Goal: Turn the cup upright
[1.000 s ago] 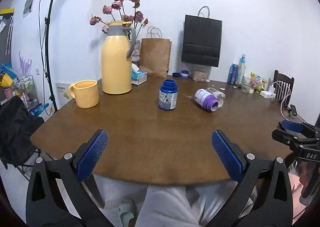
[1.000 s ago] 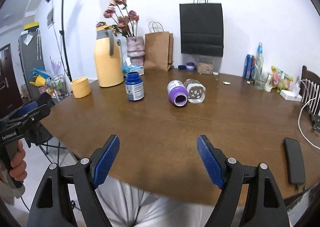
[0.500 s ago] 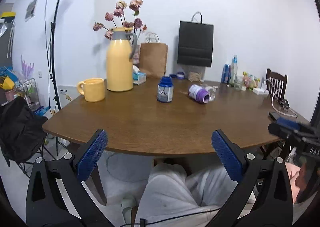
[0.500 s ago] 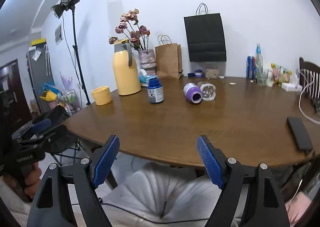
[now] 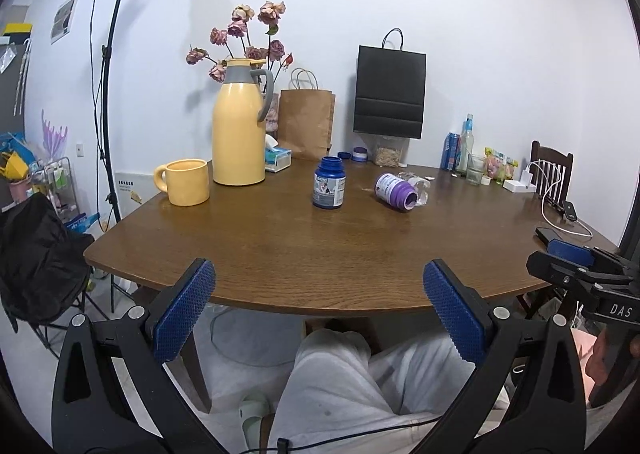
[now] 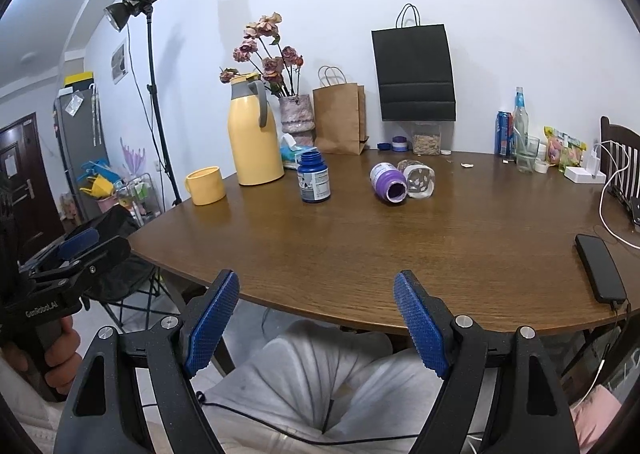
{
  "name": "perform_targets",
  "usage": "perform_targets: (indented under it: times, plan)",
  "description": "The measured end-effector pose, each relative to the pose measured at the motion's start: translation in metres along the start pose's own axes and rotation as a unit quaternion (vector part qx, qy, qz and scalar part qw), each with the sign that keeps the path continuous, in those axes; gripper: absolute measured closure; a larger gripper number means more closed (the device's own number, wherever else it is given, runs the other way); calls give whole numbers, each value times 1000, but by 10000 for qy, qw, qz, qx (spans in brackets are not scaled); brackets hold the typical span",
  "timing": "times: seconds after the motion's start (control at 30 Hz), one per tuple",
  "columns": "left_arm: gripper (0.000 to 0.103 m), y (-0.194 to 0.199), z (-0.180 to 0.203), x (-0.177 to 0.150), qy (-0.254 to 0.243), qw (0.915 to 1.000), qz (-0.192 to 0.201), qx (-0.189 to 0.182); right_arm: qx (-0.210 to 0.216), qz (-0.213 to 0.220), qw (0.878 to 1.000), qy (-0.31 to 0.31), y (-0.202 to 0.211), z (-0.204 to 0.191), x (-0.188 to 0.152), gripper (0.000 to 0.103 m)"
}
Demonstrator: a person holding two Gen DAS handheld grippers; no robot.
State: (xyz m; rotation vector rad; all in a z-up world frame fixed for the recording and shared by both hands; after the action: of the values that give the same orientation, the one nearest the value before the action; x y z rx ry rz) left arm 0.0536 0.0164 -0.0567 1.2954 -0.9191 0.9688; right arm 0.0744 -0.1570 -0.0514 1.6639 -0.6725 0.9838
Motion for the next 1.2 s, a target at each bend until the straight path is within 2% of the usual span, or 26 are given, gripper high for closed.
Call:
perform_targets:
  times: [1.2]
  plan:
    - [0,3,-4,2,22,10000,-8,-18,30,-180,9998,-106,-6,1,-7,18]
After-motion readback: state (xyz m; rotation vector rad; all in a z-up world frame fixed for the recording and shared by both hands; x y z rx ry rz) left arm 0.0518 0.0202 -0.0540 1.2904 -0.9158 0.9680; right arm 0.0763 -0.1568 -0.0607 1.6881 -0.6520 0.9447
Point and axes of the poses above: each gripper's, at about its wrist camera, not at the fingertips, and y roughly against the way its jaws point, z to its right, x to its top, the point moved 8 cm from there along -y, roughly the way its jaws point, and after that the axes turned 1 degree about -y, right-handed, at the moved point
